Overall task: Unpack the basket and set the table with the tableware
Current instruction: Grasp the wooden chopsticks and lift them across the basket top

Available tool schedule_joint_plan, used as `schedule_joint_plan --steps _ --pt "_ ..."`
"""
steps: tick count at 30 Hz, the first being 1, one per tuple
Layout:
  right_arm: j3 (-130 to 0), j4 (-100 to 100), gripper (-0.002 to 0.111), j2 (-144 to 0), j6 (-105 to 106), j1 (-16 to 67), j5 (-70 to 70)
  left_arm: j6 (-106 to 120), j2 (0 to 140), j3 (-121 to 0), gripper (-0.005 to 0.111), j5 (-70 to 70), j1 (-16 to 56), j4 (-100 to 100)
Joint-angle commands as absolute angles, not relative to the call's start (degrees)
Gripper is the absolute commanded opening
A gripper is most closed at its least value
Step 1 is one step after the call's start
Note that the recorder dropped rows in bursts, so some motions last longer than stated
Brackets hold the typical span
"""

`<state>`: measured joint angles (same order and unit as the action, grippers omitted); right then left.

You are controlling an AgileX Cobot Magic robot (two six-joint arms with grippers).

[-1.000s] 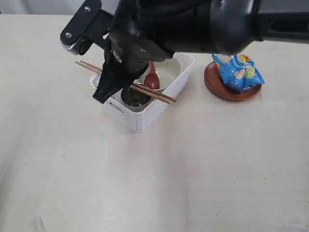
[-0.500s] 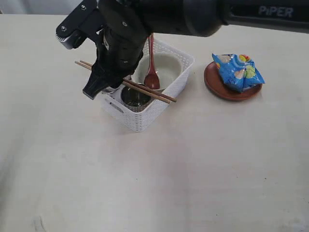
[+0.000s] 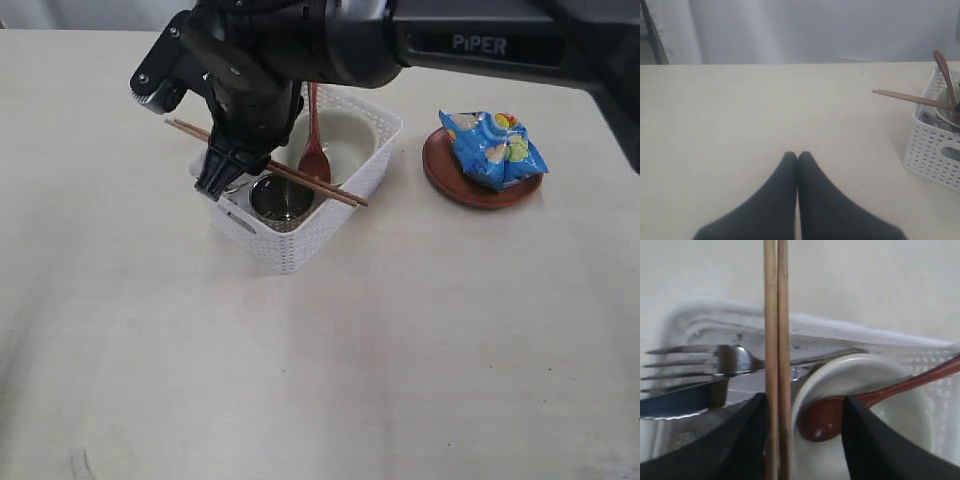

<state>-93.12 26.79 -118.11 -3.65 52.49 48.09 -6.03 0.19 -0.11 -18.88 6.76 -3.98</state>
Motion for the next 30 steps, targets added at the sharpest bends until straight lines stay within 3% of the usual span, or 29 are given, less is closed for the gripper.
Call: schedule_joint_plan --steps 1,19,23,30 --pt "-93.53 30.46 0.045 -117.95 -6.31 51.41 48.36 -5.98 0.0 0.0 0.0 -18.6 7.18 -4.24" --pt "-93.53 19.74 0.043 -119.09 2.41 39.93 46.22 -5.98 0.0 0.0 0.0 -18.6 7.18 -4.24" --pt "-93.53 17.05 0.032 -119.09 4.96 38.94 45.35 -5.98 0.0 0.0 0.0 -18.6 7.18 -4.24" --pt "-93.43 16.08 0.003 -119.09 5.21 37.2 44.53 -5.98 0.0 0.0 0.0 -18.6 7.18 -4.24"
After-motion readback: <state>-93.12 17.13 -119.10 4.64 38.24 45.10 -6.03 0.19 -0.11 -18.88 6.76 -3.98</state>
